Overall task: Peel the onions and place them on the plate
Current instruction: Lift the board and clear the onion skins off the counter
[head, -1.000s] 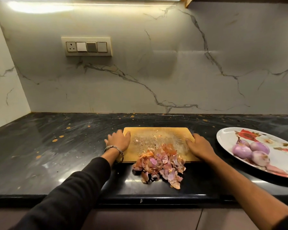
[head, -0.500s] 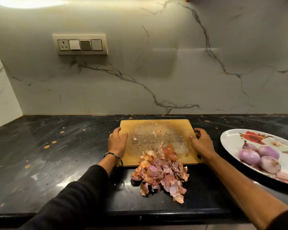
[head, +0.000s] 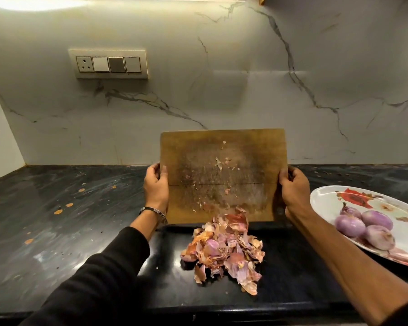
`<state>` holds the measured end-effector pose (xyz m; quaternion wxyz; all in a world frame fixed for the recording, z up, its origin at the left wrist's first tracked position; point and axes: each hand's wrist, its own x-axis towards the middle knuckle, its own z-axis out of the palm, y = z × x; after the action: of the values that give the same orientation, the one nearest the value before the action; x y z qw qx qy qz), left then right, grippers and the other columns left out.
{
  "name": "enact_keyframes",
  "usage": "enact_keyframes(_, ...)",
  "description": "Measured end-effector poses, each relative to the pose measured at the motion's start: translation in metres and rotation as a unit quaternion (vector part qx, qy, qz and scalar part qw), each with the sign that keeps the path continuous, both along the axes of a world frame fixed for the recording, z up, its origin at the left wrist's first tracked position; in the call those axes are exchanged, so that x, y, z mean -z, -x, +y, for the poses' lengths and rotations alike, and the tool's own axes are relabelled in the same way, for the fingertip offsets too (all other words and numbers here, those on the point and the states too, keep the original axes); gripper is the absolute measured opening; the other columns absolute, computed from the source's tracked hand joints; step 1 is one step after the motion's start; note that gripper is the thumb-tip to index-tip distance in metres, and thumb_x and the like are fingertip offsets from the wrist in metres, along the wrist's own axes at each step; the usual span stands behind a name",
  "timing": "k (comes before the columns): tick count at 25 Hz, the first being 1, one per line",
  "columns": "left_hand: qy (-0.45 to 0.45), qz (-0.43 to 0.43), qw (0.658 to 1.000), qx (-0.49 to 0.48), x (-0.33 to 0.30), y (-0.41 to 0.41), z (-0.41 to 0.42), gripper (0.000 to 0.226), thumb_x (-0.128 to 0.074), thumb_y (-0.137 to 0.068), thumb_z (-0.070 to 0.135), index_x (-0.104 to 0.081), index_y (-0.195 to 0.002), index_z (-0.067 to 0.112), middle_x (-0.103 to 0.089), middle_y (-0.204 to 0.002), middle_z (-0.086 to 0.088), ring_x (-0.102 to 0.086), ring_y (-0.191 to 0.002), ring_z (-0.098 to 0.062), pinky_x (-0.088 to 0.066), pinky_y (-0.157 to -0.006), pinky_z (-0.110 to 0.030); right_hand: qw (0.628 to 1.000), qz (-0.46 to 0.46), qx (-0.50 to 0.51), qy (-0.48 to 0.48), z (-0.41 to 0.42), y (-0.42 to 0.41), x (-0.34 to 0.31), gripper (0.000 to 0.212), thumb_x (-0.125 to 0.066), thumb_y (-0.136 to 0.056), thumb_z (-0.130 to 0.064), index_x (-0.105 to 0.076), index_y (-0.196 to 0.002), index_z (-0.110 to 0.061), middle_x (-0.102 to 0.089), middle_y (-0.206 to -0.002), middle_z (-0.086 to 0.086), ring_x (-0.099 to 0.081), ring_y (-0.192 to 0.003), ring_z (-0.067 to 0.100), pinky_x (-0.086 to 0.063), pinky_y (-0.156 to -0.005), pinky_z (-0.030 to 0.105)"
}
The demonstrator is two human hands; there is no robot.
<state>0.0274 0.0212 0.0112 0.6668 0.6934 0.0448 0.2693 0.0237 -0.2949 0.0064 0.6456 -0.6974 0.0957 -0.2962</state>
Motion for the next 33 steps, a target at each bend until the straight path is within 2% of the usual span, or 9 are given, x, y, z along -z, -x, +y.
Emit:
enact_keyframes(6,-0.023,-0.036,0.999,0.023,0.006,0.01,0.004,0.023,-0.044,-0.104,0.026,-0.056,-0.113,0.009,-0.064,-0.105,-0.006,-0.062,-0.1,-0.032,-0.052,-0.091,-0.053,0.997,-0.047,-0.064,-0.008,0.003,0.017,0.016,0.015,-0.048,-0.105,-0.026,-0.056,-0.117,-0.022,-0.066,-0.117,0.01,-0.065,-0.107,0.024,-0.055,-0.091,0.043)
enact_keyframes(11,-0.048,0.006,0.999,0.02,0.005,0.013,0.004,0.027,-0.04,-0.103,0.04,-0.053,-0.094,0.02,-0.06,-0.085,0.003,-0.056,-0.081,-0.022,-0.05,-0.082,-0.053,0.998,-0.027,-0.059,-0.003,0.001,0.015,0.018,0.017,-0.047,-0.104,-0.033,-0.058,-0.112,-0.022,-0.068,-0.108,0.009,-0.067,-0.093,0.023,-0.054,-0.072,0.033)
enact_keyframes(13,-0.021,0.01,0.999,0.032,0.008,0.014,0.004,0.028,-0.038,-0.104,0.039,-0.055,-0.09,0.022,-0.061,-0.086,0.001,-0.057,-0.083,-0.022,-0.05,-0.085,-0.054,0.996,-0.024,-0.075,-0.034,0.0,0.017,0.02,0.017,-0.046,-0.105,-0.033,-0.06,-0.111,-0.025,-0.068,-0.109,0.009,-0.068,-0.098,0.027,-0.056,-0.078,0.041)
enact_keyframes(18,0.003,-0.003,0.999,0.036,0.009,0.017,0.0,0.033,-0.035,-0.105,0.036,-0.056,-0.1,0.01,-0.061,-0.097,-0.013,-0.055,-0.089,-0.027,-0.048,-0.092,-0.061,0.995,-0.04,-0.093,-0.026,-0.002,0.025,0.012,0.015,-0.046,-0.105,-0.028,-0.06,-0.11,-0.025,-0.068,-0.108,0.007,-0.068,-0.099,0.026,-0.057,-0.082,0.046)
enact_keyframes(22,-0.006,-0.032,0.999,0.044,0.001,0.014,0.0,0.03,-0.034,-0.106,0.033,-0.056,-0.105,0.013,-0.063,-0.103,-0.01,-0.06,-0.097,-0.036,-0.049,-0.092,-0.06,0.992,-0.061,-0.109,0.001,-0.008,0.02,0.002,0.021,-0.045,-0.105,-0.029,-0.056,-0.118,-0.016,-0.066,-0.112,0.013,-0.067,-0.102,0.034,-0.058,-0.082,0.053)
enact_keyframes(24,-0.014,-0.023,0.998,0.052,0.008,0.013,-0.002,0.028,-0.035,-0.106,0.032,-0.056,-0.106,0.015,-0.063,-0.103,-0.007,-0.061,-0.101,-0.037,-0.049,-0.093,-0.059,0.992,-0.056,-0.115,-0.019,-0.005,0.022,0.01,0.023,-0.044,-0.106,-0.025,-0.055,-0.122,-0.013,-0.064,-0.115,0.016,-0.066,-0.104,0.035,-0.059,-0.079,0.048)
enact_keyframes(27,-0.007,-0.024,0.998,0.055,0.009,0.009,-0.004,0.027,-0.035,-0.106,0.033,-0.055,-0.103,0.015,-0.062,-0.098,-0.006,-0.058,-0.093,-0.028,-0.05,-0.092,-0.058,0.991,-0.059,-0.108,-0.051,-0.003,0.019,0.013,0.024,-0.044,-0.106,-0.025,-0.056,-0.124,-0.014,-0.064,-0.116,0.016,-0.067,-0.103,0.033,-0.059,-0.073,0.043)
enact_keyframes(31,0.008,-0.037,0.997,0.06,0.007,0.002,0.002,0.027,-0.037,-0.105,0.031,-0.058,-0.1,0.015,-0.063,-0.1,-0.011,-0.058,-0.09,-0.027,-0.051,-0.088,-0.055,0.99,-0.074,-0.107,-0.048,-0.003,0.011,0.011,0.019,-0.047,-0.104,-0.028,-0.059,-0.116,-0.02,-0.066,-0.112,0.016,-0.068,-0.1,0.036,-0.059,-0.079,0.058)
enact_keyframes(33,-0.002,-0.027,0.997,0.066,0.02,0.001,0.007,0.025,-0.04,-0.105,0.026,-0.06,-0.105,0.012,-0.065,-0.1,-0.008,-0.06,-0.093,-0.025,-0.053,-0.088,-0.05,0.989,-0.061,-0.122,-0.062,-0.003,0.011,0.023,0.024,-0.048,-0.104,-0.028,-0.058,-0.121,-0.016,-0.066,-0.116,0.018,-0.067,-0.102,0.036,-0.056,-0.082,0.065)
